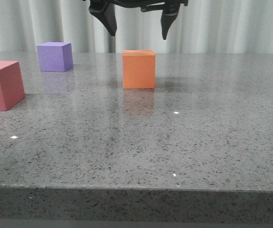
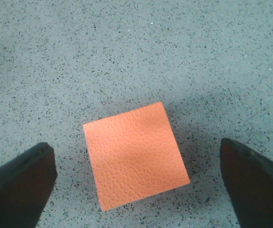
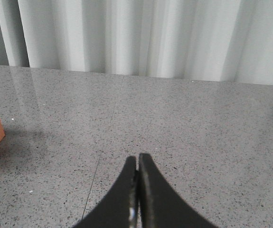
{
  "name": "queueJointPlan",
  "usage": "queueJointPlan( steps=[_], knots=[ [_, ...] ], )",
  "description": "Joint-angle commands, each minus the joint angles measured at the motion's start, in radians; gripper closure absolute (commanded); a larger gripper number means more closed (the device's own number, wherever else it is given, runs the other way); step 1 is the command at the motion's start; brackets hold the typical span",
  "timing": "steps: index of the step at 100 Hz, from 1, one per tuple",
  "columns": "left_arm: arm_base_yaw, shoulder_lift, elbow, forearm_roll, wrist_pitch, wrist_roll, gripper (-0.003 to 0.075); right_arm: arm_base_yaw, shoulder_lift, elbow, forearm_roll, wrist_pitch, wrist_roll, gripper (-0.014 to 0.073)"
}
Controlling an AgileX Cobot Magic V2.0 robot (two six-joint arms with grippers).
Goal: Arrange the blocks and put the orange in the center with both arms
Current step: 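Lower the left gripper over the orange cube and close on it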
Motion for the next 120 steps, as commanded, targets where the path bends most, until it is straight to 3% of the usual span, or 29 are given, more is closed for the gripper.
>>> queueJointPlan(
  steps=[1, 65, 72, 98, 108, 120],
  knots=[
    [-0.003, -0.051, -0.035, 0.036, -0.037, -0.023, 0.0062, -0.008, -0.002, -0.027, -0.019, -0.076, -0.008, 0.0662],
    [0.019, 0.027, -0.035, 0.002, -0.039, -0.043, 0.0073, -0.008, -0.002, -0.027, -0.019, -0.076, -0.008, 0.0662],
    [0.019, 0.027, -0.035, 0.002, -0.039, -0.043, 0.0127, -0.008, -0.002, -0.027, -0.019, -0.076, -0.008, 0.0662],
    [0.019, 0.027, -0.035, -0.013, -0.039, -0.043, 0.046, -0.008, -0.002, -0.027, -0.019, -0.076, -0.008, 0.0662],
    [0.019, 0.024, -0.043, -0.013, -0.035, -0.027, 0.0519, -0.008, -0.002, -0.027, -0.019, -0.076, -0.008, 0.0662],
    [0.019, -0.007, -0.08, -0.022, -0.014, 0.042, 0.0533, -0.008, -0.002, -0.027, -0.019, -0.076, -0.008, 0.0662]
  ],
)
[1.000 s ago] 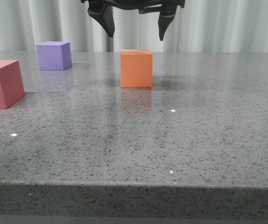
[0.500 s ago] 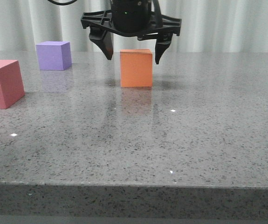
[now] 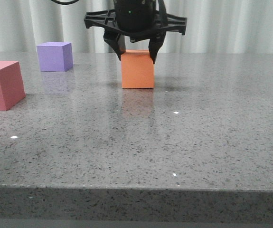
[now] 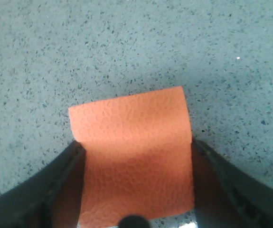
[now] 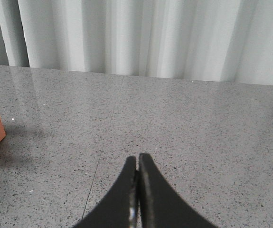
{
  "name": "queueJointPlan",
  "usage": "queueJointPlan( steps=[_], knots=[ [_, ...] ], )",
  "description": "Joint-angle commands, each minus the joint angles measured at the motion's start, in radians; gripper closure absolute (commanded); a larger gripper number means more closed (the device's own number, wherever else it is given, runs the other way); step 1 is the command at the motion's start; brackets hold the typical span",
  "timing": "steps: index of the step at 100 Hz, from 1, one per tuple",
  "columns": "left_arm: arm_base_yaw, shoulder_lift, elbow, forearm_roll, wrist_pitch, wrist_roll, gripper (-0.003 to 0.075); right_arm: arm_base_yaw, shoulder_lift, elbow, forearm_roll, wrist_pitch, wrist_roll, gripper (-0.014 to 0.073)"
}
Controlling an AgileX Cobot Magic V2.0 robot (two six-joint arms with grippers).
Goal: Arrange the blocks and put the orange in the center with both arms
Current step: 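Lower the left gripper over the orange cube and close on it, then lift the orange cube with the left gripper toward the purple cube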
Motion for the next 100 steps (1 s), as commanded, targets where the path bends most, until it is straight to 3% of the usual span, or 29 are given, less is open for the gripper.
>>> queueJointPlan(
  steps=[1, 26, 56, 74, 100],
  knots=[
    [0.001, -0.096, -0.061, 0.009, -0.018, 0.047, 0.0533, -0.008, -0.002, -0.027, -0.019, -0.076, -0.008, 0.0662],
    [0.058, -0.25, -0.084, -0.006, -0.008, 0.178, 0.0533, -0.008, -0.002, -0.027, -0.019, -0.076, -0.008, 0.0662],
    [0.227, -0.332, -0.072, -0.048, 0.093, 0.35, 0.0533, -0.008, -0.002, -0.027, -0.019, -0.076, -0.008, 0.0662],
    [0.33, -0.335, -0.029, -0.176, 0.064, 0.437, 0.0533, -0.008, -0.002, -0.027, -0.019, -0.076, -0.008, 0.0662],
    [0.43, -0.335, 0.079, -0.226, 0.033, 0.489, 0.0533, -0.008, -0.002, -0.027, -0.019, -0.076, -0.008, 0.0662]
  ],
)
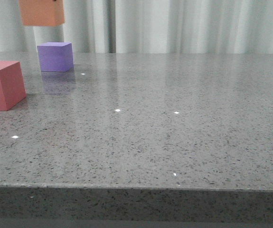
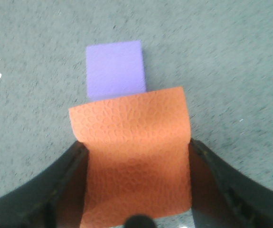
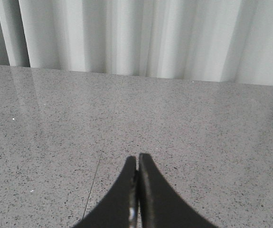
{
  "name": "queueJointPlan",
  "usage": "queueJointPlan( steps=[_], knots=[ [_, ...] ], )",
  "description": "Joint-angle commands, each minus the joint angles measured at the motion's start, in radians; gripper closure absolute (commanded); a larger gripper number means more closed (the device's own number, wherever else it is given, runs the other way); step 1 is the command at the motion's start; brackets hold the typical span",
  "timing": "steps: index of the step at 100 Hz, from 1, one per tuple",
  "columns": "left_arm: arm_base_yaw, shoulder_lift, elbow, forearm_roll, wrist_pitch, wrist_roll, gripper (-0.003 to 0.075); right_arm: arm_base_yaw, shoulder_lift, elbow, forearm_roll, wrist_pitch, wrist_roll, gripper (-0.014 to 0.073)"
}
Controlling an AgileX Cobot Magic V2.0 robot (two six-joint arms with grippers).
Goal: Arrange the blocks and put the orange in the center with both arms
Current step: 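Lift the orange cube with the left gripper toward the purple cube, then lower the orange cube between the pink block and purple cube, release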
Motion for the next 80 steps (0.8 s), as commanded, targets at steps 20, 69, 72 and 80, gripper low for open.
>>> queueJointPlan(
  steps=[20, 69, 72, 80],
  knots=[
    [0.066, -0.07, 0.109, -0.053, -0.123, 0.047, 0.0533, -0.008, -0.002, -0.027, -0.019, -0.076, -0.008, 0.0662],
    [0.093, -0.081, 0.329, -0.085, -0.328, 0.065, 0.0533, -0.008, -0.002, -0.027, -0.019, -0.076, -0.008, 0.0662],
    [0.093, -0.081, 0.338, -0.085, -0.345, 0.065, 0.0533, -0.008, -0.002, -0.027, -0.019, -0.076, -0.008, 0.0662],
    [0.093, -0.081, 0.36, -0.095, -0.388, 0.065, 0.0533, -0.008, -0.002, -0.027, -0.019, -0.076, -0.008, 0.0662]
  ],
)
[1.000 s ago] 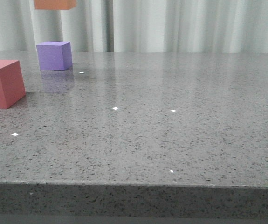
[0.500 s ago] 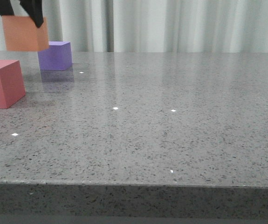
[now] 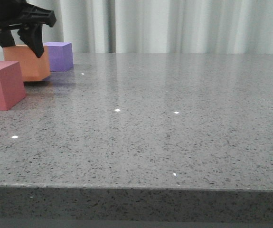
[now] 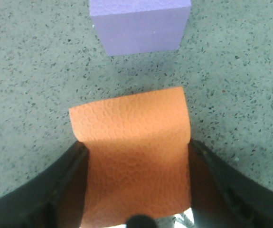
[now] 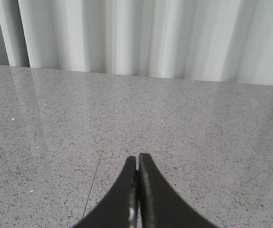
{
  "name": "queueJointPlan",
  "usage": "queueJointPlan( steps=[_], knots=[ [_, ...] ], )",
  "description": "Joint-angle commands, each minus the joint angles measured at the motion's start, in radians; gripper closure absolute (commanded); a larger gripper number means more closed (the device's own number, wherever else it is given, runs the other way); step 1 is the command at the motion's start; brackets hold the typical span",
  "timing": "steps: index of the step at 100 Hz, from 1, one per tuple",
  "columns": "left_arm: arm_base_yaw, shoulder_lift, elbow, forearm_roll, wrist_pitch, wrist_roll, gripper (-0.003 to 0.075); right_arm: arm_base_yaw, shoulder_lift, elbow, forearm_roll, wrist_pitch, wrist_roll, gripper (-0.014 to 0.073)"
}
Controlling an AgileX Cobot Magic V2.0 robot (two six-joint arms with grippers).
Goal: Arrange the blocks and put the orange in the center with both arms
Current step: 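Lower the orange cube between the pink block and purple cube, release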
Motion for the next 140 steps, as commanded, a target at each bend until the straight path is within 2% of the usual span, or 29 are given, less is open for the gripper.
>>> queueJointPlan(
  steps=[1, 39, 73, 82, 99, 106, 140],
  knots=[
    [0.003, -0.061, -0.004, -0.013, -0.099, -0.003, 0.0533, -0.008, -0.002, -0.027, -0.019, -0.076, -0.008, 0.0662],
    [0.003, -0.061, 0.014, -0.017, -0.156, 0.022, 0.0533, -0.008, -0.002, -0.027, -0.019, -0.076, -0.008, 0.0662],
    [0.003, -0.05, 0.041, -0.017, -0.154, 0.024, 0.0524, -0.008, -0.002, -0.027, -0.019, -0.076, -0.008, 0.0662],
    [0.003, -0.05, 0.05, -0.017, -0.152, 0.024, 0.0454, -0.008, -0.002, -0.027, -0.019, -0.076, -0.008, 0.0662],
    [0.003, -0.052, 0.054, -0.017, -0.154, 0.024, 0.0152, -0.008, -0.002, -0.027, -0.019, -0.076, -0.008, 0.0662],
    [0.003, -0.058, 0.054, -0.017, -0.159, 0.024, 0.0078, -0.008, -0.002, -0.027, -0.019, -0.076, -0.008, 0.0662],
    [0.015, -0.235, 0.054, -0.02, -0.198, 0.024, 0.0063, -0.008, -0.002, -0.027, -0.019, -0.076, -0.008, 0.0662]
  ],
)
